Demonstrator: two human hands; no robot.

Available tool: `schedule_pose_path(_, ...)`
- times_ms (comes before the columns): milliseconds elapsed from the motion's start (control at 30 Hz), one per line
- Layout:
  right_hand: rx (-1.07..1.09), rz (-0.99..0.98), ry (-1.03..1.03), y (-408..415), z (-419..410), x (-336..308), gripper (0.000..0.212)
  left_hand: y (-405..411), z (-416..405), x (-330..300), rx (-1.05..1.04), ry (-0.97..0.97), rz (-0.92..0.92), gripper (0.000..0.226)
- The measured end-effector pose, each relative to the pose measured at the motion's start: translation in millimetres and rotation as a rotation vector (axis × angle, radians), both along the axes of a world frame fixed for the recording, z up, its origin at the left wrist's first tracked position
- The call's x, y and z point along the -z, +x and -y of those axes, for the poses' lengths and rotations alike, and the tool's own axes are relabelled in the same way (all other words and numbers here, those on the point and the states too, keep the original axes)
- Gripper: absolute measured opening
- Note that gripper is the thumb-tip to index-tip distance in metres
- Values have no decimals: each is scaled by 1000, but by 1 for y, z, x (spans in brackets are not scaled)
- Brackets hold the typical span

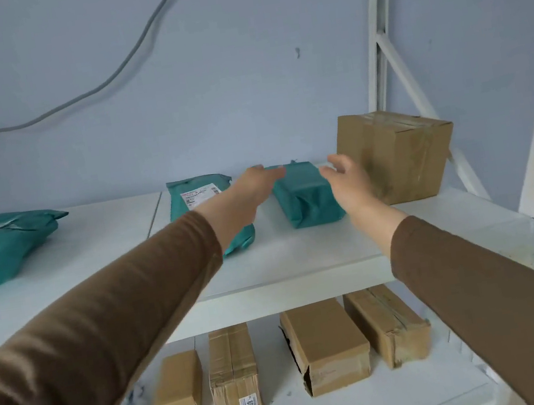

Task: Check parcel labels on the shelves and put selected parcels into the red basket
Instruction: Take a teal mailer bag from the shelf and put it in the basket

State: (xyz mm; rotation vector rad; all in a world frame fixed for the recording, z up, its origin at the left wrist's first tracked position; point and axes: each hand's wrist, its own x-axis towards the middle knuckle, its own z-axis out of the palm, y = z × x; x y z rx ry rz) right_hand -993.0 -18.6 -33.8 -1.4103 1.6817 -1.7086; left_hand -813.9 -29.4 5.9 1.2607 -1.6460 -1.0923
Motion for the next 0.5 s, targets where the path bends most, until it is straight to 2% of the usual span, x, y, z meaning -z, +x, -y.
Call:
schedule_pose_path(67,-23,122,154,-11,7,8,58,-25,-3,10,-2,91,-58,48)
schedule_pose_path(133,-74,236,267,-14,7,13,63,-44,4,20,15,156,-145,32)
schedule_pose_path(233,-110,301,325,-13,0,12,49,-57,14,32,28,201,-211,42)
schedule_pose_path(300,-148,330,283,-12,-3,12,33,-61,16,38,12,222,-254,43)
schedule_pose_path(400,-207,392,168,-13,-15,12,17,-65,11,42,29,138,-362,44)
schedule_pose_path(500,-290,439,40,-21,-42,11,35,-64,-14,47,70,68,-529,50)
